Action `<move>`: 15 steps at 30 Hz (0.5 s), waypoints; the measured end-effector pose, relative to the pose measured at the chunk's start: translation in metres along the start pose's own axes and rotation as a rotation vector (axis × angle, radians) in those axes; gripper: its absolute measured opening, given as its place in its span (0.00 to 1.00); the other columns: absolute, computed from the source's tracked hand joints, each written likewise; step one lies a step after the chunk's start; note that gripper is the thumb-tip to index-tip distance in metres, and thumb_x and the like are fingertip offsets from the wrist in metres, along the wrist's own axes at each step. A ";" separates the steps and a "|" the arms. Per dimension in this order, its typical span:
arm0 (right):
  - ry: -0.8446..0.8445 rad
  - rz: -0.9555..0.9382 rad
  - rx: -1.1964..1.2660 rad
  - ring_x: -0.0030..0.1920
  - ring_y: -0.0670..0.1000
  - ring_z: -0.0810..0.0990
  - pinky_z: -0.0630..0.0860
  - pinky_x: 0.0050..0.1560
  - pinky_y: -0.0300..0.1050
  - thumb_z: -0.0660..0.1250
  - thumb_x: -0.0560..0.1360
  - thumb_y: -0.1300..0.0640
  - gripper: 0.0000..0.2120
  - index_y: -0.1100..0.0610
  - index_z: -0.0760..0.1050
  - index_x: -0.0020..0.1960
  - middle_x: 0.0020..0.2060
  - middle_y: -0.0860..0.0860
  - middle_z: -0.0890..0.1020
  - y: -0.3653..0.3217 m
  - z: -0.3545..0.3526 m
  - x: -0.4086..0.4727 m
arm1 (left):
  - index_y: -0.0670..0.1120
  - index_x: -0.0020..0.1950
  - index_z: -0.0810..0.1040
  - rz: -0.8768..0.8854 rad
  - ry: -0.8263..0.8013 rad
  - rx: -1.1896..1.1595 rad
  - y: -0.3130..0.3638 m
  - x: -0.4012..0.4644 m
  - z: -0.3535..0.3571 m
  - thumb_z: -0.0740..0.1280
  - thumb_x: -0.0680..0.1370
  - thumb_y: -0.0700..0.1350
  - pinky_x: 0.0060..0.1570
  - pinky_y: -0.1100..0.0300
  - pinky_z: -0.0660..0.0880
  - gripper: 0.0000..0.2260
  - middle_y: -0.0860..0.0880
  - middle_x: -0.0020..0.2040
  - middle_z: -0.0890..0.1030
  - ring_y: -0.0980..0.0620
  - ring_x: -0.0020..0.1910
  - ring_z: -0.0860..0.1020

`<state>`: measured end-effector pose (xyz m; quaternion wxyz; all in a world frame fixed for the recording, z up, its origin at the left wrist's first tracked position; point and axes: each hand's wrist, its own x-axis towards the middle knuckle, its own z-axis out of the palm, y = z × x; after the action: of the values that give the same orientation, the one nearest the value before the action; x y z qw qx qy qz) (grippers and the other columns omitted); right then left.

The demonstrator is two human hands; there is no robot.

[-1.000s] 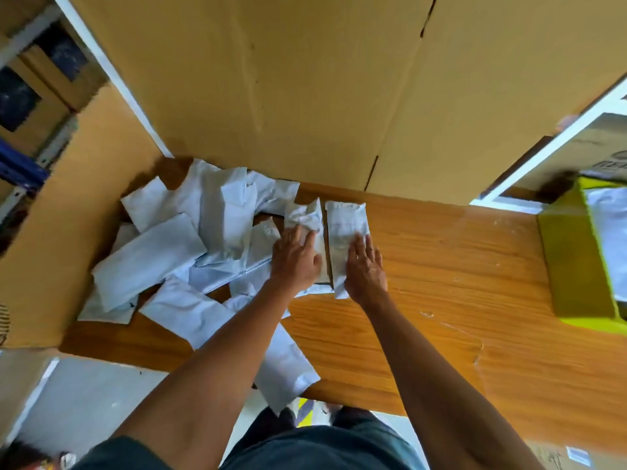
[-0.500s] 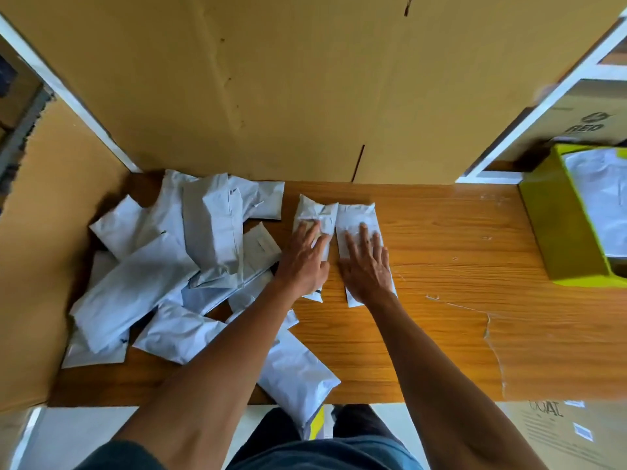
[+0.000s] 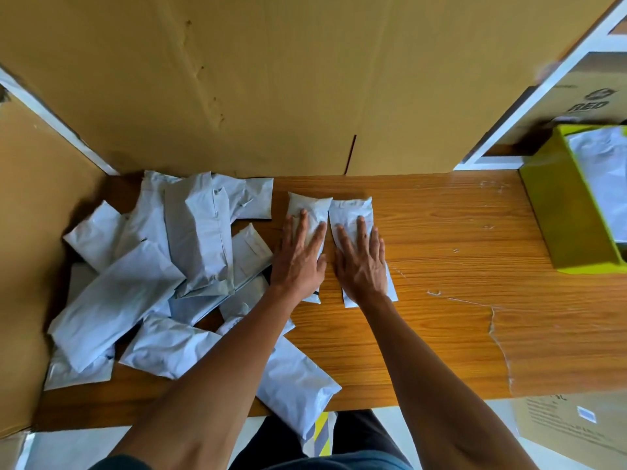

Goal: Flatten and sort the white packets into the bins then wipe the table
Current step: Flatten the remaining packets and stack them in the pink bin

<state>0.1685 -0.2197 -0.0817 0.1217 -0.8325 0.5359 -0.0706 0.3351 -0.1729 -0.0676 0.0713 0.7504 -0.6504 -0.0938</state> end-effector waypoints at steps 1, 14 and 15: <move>0.009 0.001 0.020 0.82 0.69 0.51 0.56 0.80 0.67 0.41 0.84 0.36 0.31 0.45 0.54 0.84 0.84 0.58 0.50 -0.001 -0.001 -0.001 | 0.56 0.87 0.46 0.004 0.001 0.006 0.000 0.000 0.001 0.62 0.84 0.58 0.81 0.39 0.59 0.36 0.44 0.86 0.39 0.36 0.84 0.40; 0.125 -0.026 0.111 0.79 0.71 0.59 0.65 0.75 0.69 0.61 0.86 0.56 0.24 0.52 0.65 0.81 0.81 0.60 0.62 0.008 0.013 -0.001 | 0.54 0.87 0.52 0.003 -0.018 -0.020 0.002 0.000 -0.003 0.62 0.85 0.51 0.81 0.40 0.60 0.32 0.45 0.87 0.43 0.37 0.85 0.44; 0.130 -0.027 0.122 0.79 0.71 0.60 0.66 0.75 0.69 0.60 0.85 0.57 0.24 0.54 0.65 0.81 0.81 0.61 0.63 0.008 0.013 -0.001 | 0.54 0.87 0.53 0.000 -0.027 -0.019 0.002 0.001 -0.004 0.62 0.85 0.50 0.80 0.40 0.61 0.32 0.45 0.87 0.44 0.37 0.85 0.44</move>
<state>0.1643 -0.2204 -0.0968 0.1360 -0.8243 0.5263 -0.1585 0.3341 -0.1745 -0.0637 0.0699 0.7484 -0.6503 -0.1102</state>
